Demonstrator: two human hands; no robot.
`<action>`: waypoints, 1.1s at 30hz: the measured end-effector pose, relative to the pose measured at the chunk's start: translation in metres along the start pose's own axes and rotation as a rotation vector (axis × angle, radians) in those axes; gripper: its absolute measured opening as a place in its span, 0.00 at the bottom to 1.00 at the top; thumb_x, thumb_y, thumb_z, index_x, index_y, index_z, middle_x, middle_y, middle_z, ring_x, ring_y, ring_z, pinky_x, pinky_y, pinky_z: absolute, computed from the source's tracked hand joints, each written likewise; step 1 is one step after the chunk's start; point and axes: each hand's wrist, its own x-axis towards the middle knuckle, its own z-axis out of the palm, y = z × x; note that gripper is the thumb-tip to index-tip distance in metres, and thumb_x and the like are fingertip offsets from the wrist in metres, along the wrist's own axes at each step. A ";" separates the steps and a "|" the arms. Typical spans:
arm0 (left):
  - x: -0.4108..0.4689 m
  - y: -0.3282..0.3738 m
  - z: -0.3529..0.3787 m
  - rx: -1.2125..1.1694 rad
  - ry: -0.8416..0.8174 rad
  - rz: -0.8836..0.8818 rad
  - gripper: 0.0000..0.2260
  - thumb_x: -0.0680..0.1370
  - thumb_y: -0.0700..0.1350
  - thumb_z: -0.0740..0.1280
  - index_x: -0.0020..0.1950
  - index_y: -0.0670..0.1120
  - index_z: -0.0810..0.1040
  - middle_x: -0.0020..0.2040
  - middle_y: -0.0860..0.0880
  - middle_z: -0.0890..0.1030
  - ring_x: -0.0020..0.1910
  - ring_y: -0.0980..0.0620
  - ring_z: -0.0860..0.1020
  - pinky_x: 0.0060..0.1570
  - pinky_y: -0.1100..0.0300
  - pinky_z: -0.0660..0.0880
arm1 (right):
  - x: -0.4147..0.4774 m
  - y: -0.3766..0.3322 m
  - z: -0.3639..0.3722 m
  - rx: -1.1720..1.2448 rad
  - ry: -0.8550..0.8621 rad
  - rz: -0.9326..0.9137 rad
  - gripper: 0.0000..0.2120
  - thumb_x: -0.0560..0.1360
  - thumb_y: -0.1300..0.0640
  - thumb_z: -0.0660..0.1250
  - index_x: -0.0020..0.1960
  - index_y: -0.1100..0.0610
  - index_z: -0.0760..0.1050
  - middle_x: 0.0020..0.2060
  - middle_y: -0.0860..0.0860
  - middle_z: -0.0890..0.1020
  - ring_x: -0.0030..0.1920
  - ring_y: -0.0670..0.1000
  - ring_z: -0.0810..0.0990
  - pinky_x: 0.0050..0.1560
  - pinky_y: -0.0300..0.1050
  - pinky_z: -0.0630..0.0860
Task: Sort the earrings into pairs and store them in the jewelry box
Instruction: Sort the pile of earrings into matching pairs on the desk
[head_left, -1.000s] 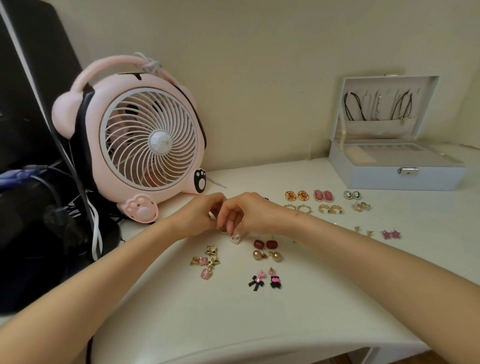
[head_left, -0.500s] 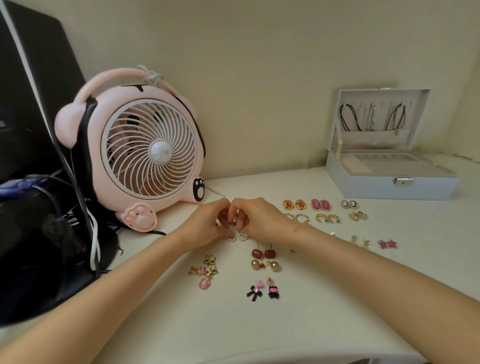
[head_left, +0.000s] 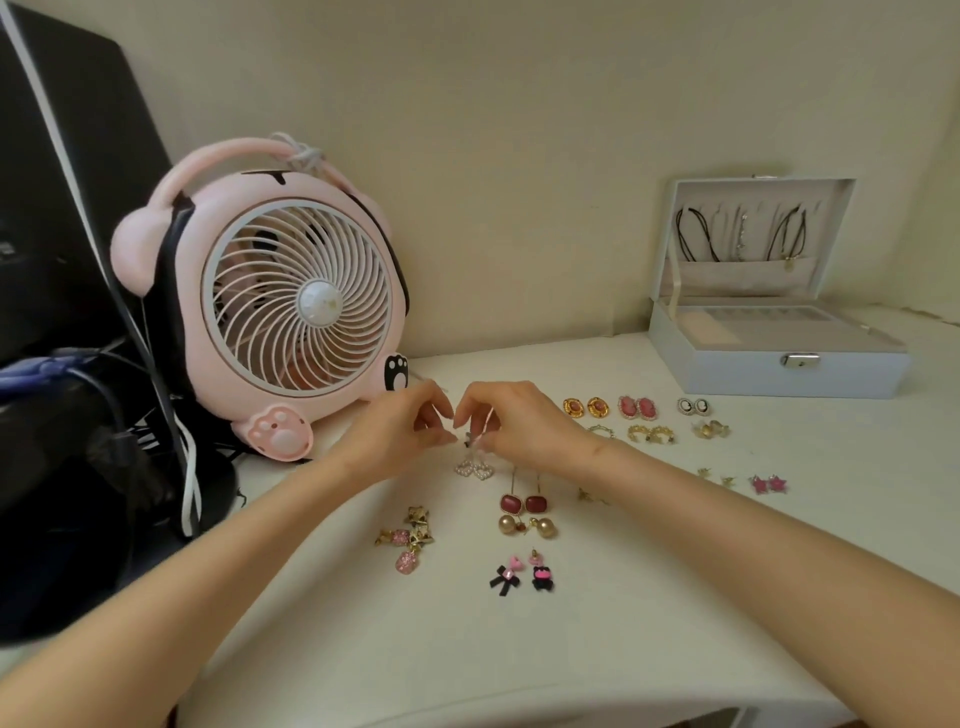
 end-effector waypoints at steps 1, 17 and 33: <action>-0.003 0.002 -0.007 0.037 -0.015 -0.008 0.08 0.73 0.45 0.71 0.49 0.47 0.75 0.39 0.53 0.77 0.39 0.54 0.76 0.40 0.62 0.73 | -0.001 -0.004 -0.002 0.010 -0.004 -0.009 0.12 0.70 0.66 0.68 0.49 0.52 0.78 0.41 0.48 0.80 0.43 0.49 0.79 0.50 0.51 0.77; -0.065 -0.005 -0.024 0.001 -0.327 -0.144 0.09 0.68 0.44 0.75 0.40 0.52 0.75 0.40 0.51 0.79 0.39 0.54 0.76 0.43 0.62 0.73 | -0.014 -0.040 0.026 -0.158 -0.288 -0.169 0.09 0.68 0.61 0.73 0.47 0.51 0.82 0.39 0.45 0.75 0.43 0.49 0.76 0.45 0.48 0.75; -0.070 0.024 -0.012 0.280 -0.292 -0.074 0.13 0.68 0.52 0.74 0.40 0.54 0.70 0.37 0.59 0.74 0.40 0.56 0.72 0.39 0.63 0.68 | -0.014 -0.032 0.019 -0.122 -0.248 -0.051 0.06 0.69 0.58 0.74 0.45 0.57 0.81 0.38 0.45 0.76 0.41 0.44 0.74 0.37 0.31 0.68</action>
